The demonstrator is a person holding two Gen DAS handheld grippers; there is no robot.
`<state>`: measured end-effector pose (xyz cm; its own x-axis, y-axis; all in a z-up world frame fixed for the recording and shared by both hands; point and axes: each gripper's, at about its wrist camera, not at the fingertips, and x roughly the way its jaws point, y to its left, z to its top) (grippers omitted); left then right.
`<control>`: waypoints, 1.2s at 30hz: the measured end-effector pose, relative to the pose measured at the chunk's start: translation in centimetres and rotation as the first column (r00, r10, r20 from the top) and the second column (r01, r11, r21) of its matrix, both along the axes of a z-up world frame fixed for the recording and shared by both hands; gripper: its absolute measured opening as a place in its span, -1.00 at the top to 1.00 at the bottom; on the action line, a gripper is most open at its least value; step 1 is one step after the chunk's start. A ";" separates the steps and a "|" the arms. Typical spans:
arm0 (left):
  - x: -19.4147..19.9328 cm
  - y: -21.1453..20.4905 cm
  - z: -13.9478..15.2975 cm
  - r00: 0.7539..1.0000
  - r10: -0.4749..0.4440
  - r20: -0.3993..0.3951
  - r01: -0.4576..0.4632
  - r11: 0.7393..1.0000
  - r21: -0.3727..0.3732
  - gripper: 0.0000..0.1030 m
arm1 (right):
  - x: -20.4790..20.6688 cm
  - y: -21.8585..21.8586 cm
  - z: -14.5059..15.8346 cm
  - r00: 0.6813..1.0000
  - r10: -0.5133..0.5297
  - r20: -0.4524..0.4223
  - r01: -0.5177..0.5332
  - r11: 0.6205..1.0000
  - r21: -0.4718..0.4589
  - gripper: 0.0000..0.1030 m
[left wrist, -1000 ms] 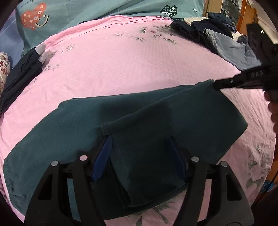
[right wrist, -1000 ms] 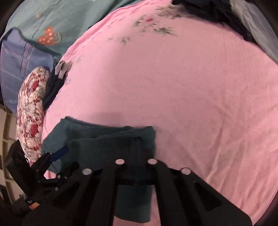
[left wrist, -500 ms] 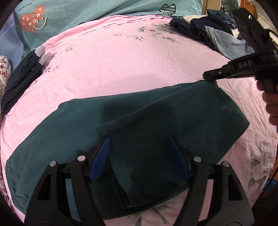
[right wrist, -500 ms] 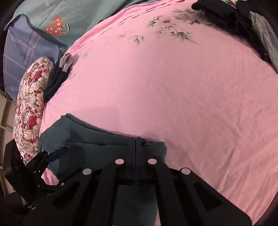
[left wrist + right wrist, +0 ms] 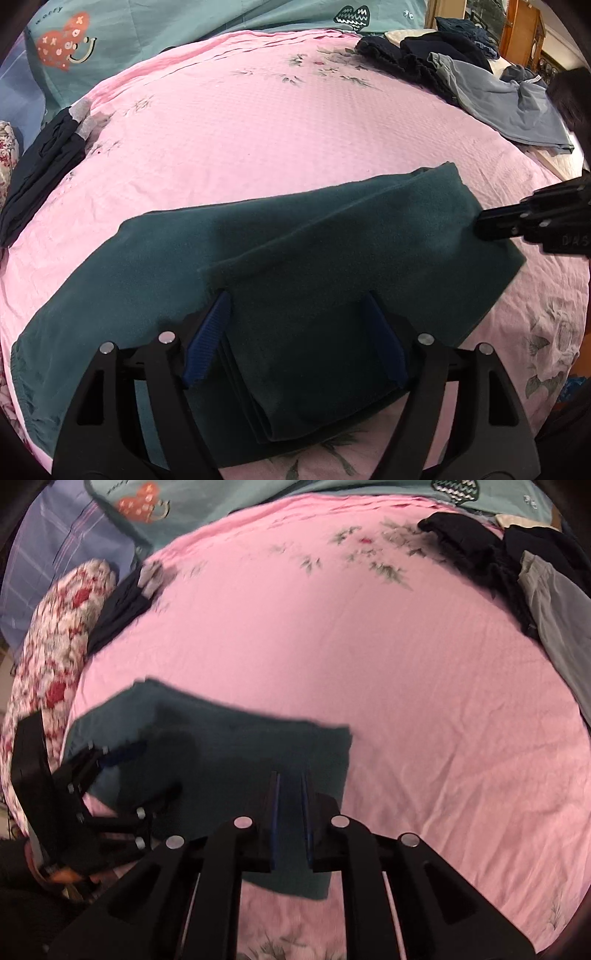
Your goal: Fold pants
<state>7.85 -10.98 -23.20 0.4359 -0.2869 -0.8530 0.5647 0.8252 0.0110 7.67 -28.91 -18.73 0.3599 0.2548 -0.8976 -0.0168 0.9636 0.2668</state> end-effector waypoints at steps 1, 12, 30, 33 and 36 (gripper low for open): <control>0.0 0.0 0.0 1.000 -0.003 0.002 0.003 1.000 0.001 -0.51 | -0.4 0.1 -0.5 1.000 0.010 -0.012 -0.010 1.000 -0.012 0.79; 0.9 1.1 -0.4 0.999 0.043 -0.020 -0.043 0.999 0.002 -0.87 | -2.6 -0.8 0.1 0.998 0.058 -0.003 -0.058 0.998 -0.017 0.70; -0.5 29.2 5.9 0.767 0.639 0.048 -0.638 0.769 -0.044 -0.87 | 2.0 10.7 2.7 0.946 0.319 0.061 -0.312 0.945 -0.100 0.38; -2.0 32.2 5.5 0.725 0.688 0.041 -0.687 0.726 -0.044 -0.87 | 2.9 16.9 3.1 0.893 0.441 0.089 -0.425 0.892 -0.154 0.35; -3.6 34.5 5.7 0.701 0.712 0.041 -0.710 0.702 -0.059 -0.87 | 3.1 22.3 3.3 0.834 0.540 0.111 -0.512 0.834 -0.203 0.24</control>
